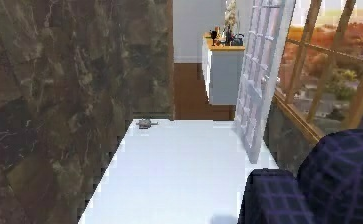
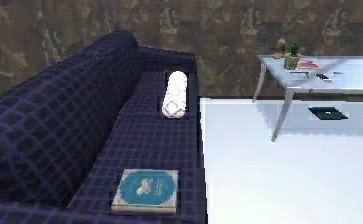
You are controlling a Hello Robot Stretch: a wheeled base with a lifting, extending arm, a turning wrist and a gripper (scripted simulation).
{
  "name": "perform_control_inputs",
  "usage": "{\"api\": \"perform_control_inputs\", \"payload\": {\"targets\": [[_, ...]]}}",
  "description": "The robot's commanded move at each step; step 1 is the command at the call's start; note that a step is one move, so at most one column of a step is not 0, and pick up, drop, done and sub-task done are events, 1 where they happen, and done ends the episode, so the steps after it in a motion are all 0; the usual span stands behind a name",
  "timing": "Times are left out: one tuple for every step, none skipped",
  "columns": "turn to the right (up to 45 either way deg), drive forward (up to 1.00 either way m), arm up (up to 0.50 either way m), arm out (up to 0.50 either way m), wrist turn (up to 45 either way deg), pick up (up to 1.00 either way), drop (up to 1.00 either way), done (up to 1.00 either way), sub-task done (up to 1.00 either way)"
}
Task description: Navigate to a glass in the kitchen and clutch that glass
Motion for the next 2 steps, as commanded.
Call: {"api": "perform_control_inputs", "payload": {"targets": [[0.0, 1.00, 0.00, 0.00, 0.0, 0.00, 0.00, 0.00, 0.00], [3.0, 0.00, 0.00, 0.00, 0.0, 0.00, 0.00, 0.00, 0.00]]}}
